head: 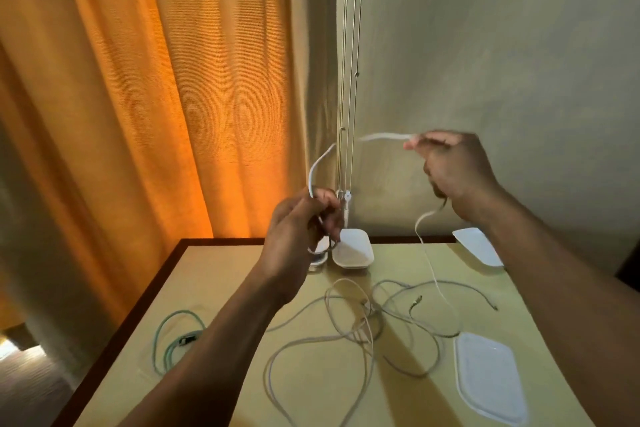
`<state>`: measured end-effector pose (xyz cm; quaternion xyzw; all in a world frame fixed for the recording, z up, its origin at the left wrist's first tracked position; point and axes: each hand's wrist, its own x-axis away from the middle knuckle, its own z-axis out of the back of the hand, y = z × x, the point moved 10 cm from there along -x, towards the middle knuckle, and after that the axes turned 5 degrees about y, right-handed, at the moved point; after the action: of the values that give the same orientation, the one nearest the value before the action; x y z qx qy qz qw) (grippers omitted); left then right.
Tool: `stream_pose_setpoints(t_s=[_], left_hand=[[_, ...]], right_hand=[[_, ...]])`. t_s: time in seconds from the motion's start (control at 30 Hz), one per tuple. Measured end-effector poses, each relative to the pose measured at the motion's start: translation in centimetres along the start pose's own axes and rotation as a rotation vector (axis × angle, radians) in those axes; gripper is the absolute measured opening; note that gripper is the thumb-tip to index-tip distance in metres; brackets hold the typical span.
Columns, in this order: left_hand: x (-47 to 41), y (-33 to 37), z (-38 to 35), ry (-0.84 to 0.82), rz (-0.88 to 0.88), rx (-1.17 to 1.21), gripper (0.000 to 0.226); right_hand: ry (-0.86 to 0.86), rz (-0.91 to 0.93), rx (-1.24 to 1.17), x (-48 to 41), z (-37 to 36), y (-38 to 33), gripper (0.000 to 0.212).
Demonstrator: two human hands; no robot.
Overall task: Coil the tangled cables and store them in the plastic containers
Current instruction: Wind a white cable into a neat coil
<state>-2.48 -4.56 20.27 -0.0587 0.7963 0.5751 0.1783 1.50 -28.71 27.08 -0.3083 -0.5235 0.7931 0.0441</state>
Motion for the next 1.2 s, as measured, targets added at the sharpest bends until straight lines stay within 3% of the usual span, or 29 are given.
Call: stream_pose_setpoints(t_s=[0.03, 0.1, 0.2, 0.27, 0.3, 0.37, 0.43, 0.47, 0.57, 0.67, 0.8, 0.87, 0.97, 1.03, 1.13, 1.2], left_hand=[[0.3, 0.3, -0.8, -0.048, 0.051, 0.111, 0.011], [0.7, 1.7, -2.3, -0.170, 0.067, 0.177, 0.018], [1.5, 4.6, -4.0, -0.340, -0.038, -0.082, 0.014], [2.0, 5.0, -4.8, -0.400, -0.017, -0.219, 0.023], [2.1, 4.6, -4.9, -0.393, 0.021, -0.247, 0.027], [1.9, 3.6, -4.7, -0.334, 0.091, -0.281, 0.031], [2.3, 2.6, -4.6, -0.307, 0.168, -0.289, 0.034], [2.6, 2.4, -4.7, -0.319, 0.204, -0.281, 0.035], [3.9, 2.7, -5.4, -0.395, 0.267, -0.268, 0.035], [4.5, 3.7, -5.6, -0.419, 0.274, -0.271, 0.035], [5.3, 3.4, -4.6, -0.469, 0.273, -0.448, 0.026], [6.3, 2.1, -4.5, -0.570, 0.326, -0.537, 0.027], [6.7, 1.5, -3.9, -0.573, 0.365, -0.651, 0.026], [6.3, 2.1, -3.6, -0.549, 0.254, -0.943, 0.028], [6.6, 3.4, -4.1, -0.528, -0.132, -1.773, 0.025], [7.8, 2.9, -5.2, -0.515, -0.293, -1.997, 0.022]], right_hand=[[-0.010, 0.011, 0.093, 0.6, -0.5, 1.6, 0.022], [-0.081, 0.006, 0.254, 2.2, -1.7, 5.1, 0.023], [-0.305, -0.057, 0.542, 5.1, -3.7, 9.6, 0.026], [-0.465, 0.022, 0.657, 7.6, -4.9, 9.3, 0.042], [-0.491, 0.086, 0.575, 8.6, -5.4, 8.0, 0.055], [-0.462, 0.153, 0.154, 10.4, -4.8, 3.6, 0.071], [-0.462, 0.217, -0.204, 11.6, -4.0, -0.7, 0.069], [-0.467, 0.269, -0.270, 12.0, -3.9, -2.4, 0.062], [-0.479, 0.336, -0.271, 12.3, -3.9, -5.0, 0.042], [-0.431, 0.281, -0.313, 11.7, -3.3, -5.6, 0.022], [-0.301, 0.225, -0.293, 9.8, -2.5, -5.1, 0.023], [-0.193, 0.288, -0.192, 8.8, -1.7, -5.2, 0.022], [-0.160, 0.421, -0.073, 8.9, -1.7, -6.1, 0.018], [-0.154, 0.501, 0.020, 9.4, -1.9, -6.2, 0.018], [-0.173, 0.618, 0.116, 10.6, -2.8, -6.1, 0.020], [-0.202, 0.654, 0.171, 11.2, -3.7, -5.6, 0.019]])
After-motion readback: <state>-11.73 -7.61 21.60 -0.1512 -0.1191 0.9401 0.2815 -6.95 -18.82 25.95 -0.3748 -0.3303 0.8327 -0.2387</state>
